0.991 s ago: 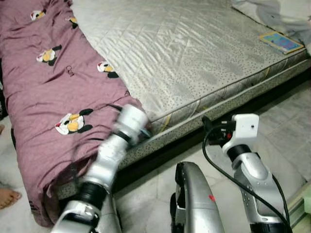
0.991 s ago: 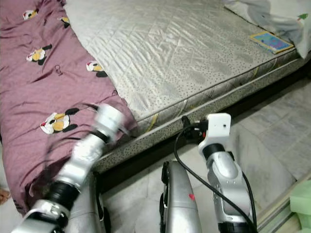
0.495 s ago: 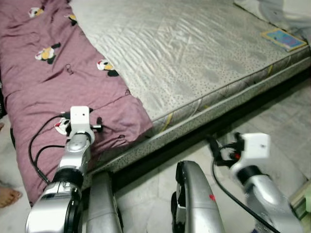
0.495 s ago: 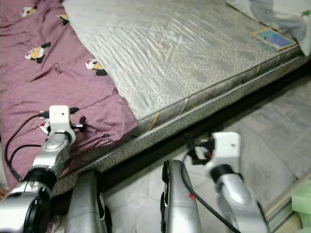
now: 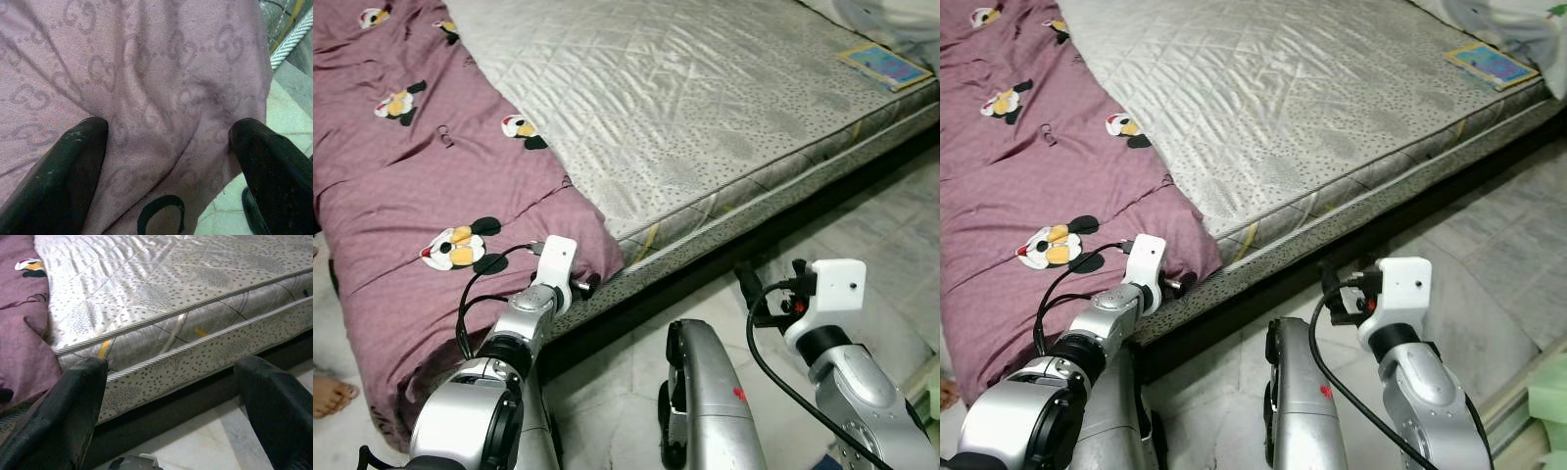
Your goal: Clean up the room
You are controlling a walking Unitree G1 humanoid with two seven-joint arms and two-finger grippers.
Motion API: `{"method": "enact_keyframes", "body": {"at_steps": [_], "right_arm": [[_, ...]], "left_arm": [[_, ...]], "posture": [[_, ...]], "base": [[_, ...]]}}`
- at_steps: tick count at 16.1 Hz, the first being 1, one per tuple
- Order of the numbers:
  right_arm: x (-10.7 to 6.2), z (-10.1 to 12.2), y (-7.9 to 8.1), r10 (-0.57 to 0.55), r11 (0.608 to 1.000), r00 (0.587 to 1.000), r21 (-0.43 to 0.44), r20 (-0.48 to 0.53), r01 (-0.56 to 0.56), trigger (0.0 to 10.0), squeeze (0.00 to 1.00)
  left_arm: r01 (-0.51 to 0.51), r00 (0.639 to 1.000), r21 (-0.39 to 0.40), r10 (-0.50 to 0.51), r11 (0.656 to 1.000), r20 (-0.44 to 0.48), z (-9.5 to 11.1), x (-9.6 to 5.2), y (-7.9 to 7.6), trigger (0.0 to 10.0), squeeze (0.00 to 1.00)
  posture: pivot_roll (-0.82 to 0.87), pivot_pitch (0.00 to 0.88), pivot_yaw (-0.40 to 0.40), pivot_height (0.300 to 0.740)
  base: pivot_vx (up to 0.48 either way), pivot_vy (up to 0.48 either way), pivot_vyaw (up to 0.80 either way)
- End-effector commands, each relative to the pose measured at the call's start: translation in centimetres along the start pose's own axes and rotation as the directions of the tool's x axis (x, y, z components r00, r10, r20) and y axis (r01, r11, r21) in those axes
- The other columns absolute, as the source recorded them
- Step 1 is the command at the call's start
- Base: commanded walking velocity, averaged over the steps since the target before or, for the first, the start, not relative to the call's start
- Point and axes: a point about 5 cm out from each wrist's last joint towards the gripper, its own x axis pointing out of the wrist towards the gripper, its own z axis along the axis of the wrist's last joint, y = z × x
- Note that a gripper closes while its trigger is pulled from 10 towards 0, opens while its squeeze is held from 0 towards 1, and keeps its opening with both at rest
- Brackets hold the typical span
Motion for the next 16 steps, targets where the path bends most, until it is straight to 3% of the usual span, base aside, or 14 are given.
{"method": "enact_keyframes", "body": {"at_steps": [1,4,6,7,8,10,12,13,16], "right_arm": [[0.0,0.0,0.1,-0.001,1.000,1.000,0.003,-0.006,0.001,10.0,0.00],[1.0,0.5,0.1,-0.013,1.000,0.999,0.012,0.038,0.013,10.0,0.00],[1.8,1.0,0.5,-0.012,1.000,0.997,0.029,0.081,0.010,10.0,0.00],[2.3,1.1,0.9,0.000,0.999,0.995,0.043,0.098,-0.005,10.0,0.00],[2.5,1.1,1.1,0.011,0.999,0.995,0.049,0.101,-0.016,10.0,0.00],[3.8,0.9,1.7,0.036,0.997,0.994,0.063,0.104,-0.043,10.0,0.00],[4.7,0.8,1.9,0.042,0.996,0.994,0.068,0.103,-0.049,10.0,0.00],[5.9,0.7,2.1,0.046,0.995,0.994,0.082,0.103,-0.055,10.0,0.00],[7.9,0.8,3.2,0.103,0.991,0.988,0.072,0.114,-0.112,10.0,0.00]], "left_arm": [[0.087,0.991,0.000,-0.086,0.996,-0.106,-2.8,-0.2,-1.5,10.0,0.00],[0.082,0.994,0.041,-0.079,0.996,-0.070,-2.6,-0.4,-0.5,10.0,0.00],[0.040,0.997,0.077,-0.045,0.996,0.060,-0.9,-0.6,0.2,10.0,0.00],[-0.034,0.981,0.068,0.020,0.997,0.194,0.7,-1.0,0.8,10.0,0.00],[-0.079,0.964,0.048,0.064,0.996,0.258,1.3,-1.5,1.2,10.0,0.00],[-0.183,0.906,-0.020,0.176,0.983,0.384,2.1,-4.1,2.5,10.0,0.00],[-0.231,0.866,-0.067,0.236,0.971,0.441,2.3,-6.2,3.2,10.0,0.00],[-0.294,0.817,-0.123,0.316,0.948,0.483,2.0,-9.0,4.2,10.0,0.00],[-0.398,0.769,-0.179,0.433,0.900,0.471,-1.0,-13.4,4.7,10.0,0.00]], "posture": [[-0.24,0.190,0.023,0.532],[-0.20,0.163,0.036,0.532],[-0.17,0.146,0.042,0.532],[-0.15,0.136,0.045,0.532],[-0.13,0.130,0.043,0.532],[-0.07,0.120,0.034,0.532],[-0.04,0.119,0.030,0.532],[0.01,0.118,0.021,0.532],[0.08,0.125,0.002,0.532]], "base": [[0.000,0.000,0.00],[0.000,0.000,0.00],[0.000,0.000,0.00],[0.000,0.000,0.00],[0.000,0.000,0.00],[0.000,0.000,0.00],[0.000,0.000,0.00],[0.000,0.000,0.00],[0.000,0.000,0.26]]}}
